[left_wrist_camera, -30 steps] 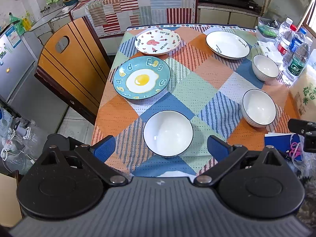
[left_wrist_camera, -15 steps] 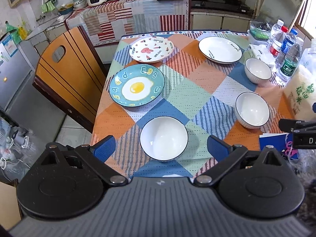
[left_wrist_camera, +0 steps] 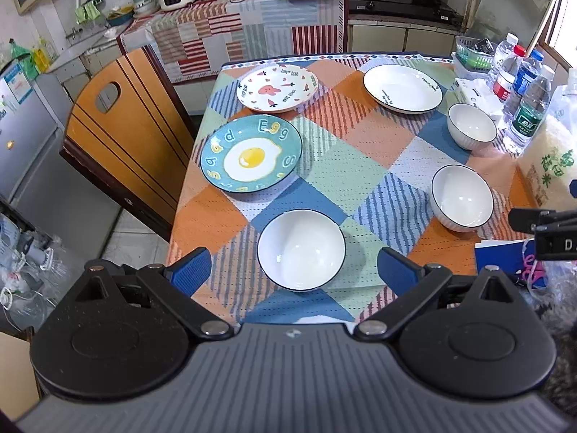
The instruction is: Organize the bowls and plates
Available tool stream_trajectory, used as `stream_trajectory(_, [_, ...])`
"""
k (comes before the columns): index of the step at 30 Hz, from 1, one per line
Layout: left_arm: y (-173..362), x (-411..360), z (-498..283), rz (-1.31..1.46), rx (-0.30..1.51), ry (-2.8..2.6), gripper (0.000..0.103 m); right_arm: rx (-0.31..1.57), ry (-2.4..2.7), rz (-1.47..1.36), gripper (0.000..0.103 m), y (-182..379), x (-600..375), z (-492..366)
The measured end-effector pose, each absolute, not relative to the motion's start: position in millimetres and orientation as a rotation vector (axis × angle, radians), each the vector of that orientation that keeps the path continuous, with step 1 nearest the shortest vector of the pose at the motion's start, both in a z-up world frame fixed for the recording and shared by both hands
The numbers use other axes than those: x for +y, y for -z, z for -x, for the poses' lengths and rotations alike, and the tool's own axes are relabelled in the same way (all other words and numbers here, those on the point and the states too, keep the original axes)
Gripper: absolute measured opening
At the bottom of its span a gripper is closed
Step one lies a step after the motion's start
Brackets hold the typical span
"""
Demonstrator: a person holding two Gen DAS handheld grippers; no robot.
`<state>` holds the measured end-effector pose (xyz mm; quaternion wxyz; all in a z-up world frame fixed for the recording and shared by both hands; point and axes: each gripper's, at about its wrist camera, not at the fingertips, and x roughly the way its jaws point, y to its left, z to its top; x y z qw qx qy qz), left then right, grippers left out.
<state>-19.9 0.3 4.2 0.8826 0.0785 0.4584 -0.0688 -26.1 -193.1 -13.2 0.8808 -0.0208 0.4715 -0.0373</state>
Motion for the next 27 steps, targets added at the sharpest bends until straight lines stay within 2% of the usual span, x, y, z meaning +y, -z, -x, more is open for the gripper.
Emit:
stream_trajectory(10, [-2.2,4.4,13.3,-0.188,0.935,0.111,0.1,0.976,0.066,0.067,0.103,15.5,-188.3,21.2])
stream_trajectory(20, [-16.9,55.6,-6.9,-0.056,0.847,0.123,0.102,0.672,-0.156,0.131,0.103,-28.5,-170.3,17.1])
stream_trajectory(24, [-11.9,71.7,-28.0,-0.04,0.849,0.149,0.102,0.58,-0.363,0.043,0.103,-25.7,-171.4,-0.3])
stream_trajectory(27, [-2.0,79.8,-50.5,-0.05,0.853,0.15,0.102,0.604,-0.415,-0.085,0.103,-11.2,-174.7,-29.3])
